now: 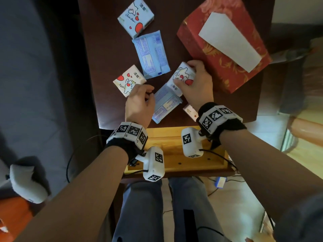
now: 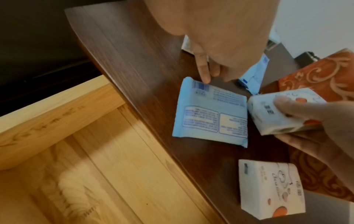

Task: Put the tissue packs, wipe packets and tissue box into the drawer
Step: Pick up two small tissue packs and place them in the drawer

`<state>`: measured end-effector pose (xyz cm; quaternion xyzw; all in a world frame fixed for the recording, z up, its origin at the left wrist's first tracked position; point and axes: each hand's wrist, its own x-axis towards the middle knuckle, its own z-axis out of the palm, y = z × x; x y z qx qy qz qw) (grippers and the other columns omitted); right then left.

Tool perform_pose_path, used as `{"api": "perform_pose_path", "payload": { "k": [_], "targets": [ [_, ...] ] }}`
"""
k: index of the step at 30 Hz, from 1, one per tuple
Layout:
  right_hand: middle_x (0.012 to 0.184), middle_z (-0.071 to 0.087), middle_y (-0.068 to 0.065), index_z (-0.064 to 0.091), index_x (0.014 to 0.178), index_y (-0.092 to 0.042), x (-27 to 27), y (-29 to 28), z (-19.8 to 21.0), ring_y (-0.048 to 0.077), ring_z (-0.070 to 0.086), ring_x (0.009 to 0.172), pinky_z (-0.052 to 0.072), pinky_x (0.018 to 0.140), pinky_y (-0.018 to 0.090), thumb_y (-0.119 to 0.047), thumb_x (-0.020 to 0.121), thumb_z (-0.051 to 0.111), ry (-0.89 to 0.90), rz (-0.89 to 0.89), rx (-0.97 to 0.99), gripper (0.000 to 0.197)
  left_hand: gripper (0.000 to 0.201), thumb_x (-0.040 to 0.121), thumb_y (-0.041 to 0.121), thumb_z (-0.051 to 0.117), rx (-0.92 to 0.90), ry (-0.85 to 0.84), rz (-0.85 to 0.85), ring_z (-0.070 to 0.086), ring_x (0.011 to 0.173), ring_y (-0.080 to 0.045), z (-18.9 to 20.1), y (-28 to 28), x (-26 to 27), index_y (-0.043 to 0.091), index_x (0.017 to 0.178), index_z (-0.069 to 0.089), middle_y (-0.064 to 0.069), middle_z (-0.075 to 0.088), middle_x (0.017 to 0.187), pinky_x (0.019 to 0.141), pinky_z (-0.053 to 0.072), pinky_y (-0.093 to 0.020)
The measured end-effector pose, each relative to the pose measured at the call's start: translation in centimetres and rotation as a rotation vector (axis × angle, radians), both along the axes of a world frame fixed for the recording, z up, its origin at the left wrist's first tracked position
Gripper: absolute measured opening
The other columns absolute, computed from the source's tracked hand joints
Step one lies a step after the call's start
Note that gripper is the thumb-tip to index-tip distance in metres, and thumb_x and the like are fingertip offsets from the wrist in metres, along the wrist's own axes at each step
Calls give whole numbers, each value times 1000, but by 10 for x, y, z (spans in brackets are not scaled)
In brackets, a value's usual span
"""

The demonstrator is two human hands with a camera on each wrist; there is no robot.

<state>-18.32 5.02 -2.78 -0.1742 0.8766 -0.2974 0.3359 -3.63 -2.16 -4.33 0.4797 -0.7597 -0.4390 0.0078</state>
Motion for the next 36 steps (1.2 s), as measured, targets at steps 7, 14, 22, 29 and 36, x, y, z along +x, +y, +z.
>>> {"api": "perform_pose_path", "payload": {
  "k": [7,14,22,29,36],
  "targets": [
    [96,60,9,54,94,-2,-3,-17,13,20,59,90,48,76,24,-4,73,66,-4,196,-313,25,47,97,42,36,725,237,447,68,63,-23,28,-12,-38,5,97,65,-12,69,83,64,59,-32],
    [139,43,12,51,105,1,-2,-14,9,19,45,129,45,98,17,-10,70,75,-160,354,-348,44,25,87,17,56,816,361,623,67,86,-29,24,-22,-52,-2,101,63,-19,67,93,82,56,-40],
    [115,66,15,53,125,-6,-12,-21,-6,24,68,99,56,86,48,-21,78,65,-442,88,-216,51,19,91,20,56,655,251,393,68,86,-21,15,-28,-44,6,101,64,-13,69,96,65,58,-23],
    [106,61,11,53,118,3,-23,-49,-18,11,63,81,57,69,20,-5,90,54,-582,-200,-249,29,21,87,27,59,98,204,334,66,62,-16,4,-59,-54,10,99,65,-8,70,87,60,57,-33],
    [88,65,5,57,101,-5,-22,-59,-34,5,67,70,56,60,17,-3,85,60,-616,-336,-301,16,51,76,27,65,-223,119,324,52,113,-15,-18,-89,-62,16,123,50,-5,44,134,82,46,-18]
  ]
}}
